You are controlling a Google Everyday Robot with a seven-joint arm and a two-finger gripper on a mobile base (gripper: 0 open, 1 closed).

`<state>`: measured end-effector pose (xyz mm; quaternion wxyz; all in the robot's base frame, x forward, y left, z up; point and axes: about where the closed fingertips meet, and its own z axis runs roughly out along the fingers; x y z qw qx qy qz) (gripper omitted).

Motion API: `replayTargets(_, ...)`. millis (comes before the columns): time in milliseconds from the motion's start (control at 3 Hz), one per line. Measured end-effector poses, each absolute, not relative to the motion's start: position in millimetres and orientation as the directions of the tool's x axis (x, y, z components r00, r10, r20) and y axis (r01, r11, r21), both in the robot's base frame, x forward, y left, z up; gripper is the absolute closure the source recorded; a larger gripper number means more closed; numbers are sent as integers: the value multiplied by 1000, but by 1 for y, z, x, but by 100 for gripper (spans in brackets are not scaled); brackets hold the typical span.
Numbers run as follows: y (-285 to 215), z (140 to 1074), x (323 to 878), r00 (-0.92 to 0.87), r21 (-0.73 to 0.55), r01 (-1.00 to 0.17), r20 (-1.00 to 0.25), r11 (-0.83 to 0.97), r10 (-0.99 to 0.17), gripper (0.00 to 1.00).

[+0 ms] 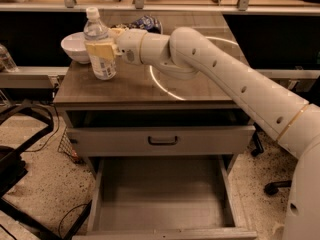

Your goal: Move blue plastic bottle near white bowl

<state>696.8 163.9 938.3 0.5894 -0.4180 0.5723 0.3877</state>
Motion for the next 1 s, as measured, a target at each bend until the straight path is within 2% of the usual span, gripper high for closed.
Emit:
replayTargets(667,169,939,695,45,-49,-938,-999,342,-20,5)
replayTargets(1000,171,939,694,45,-49,-939,-999,340,-20,0)
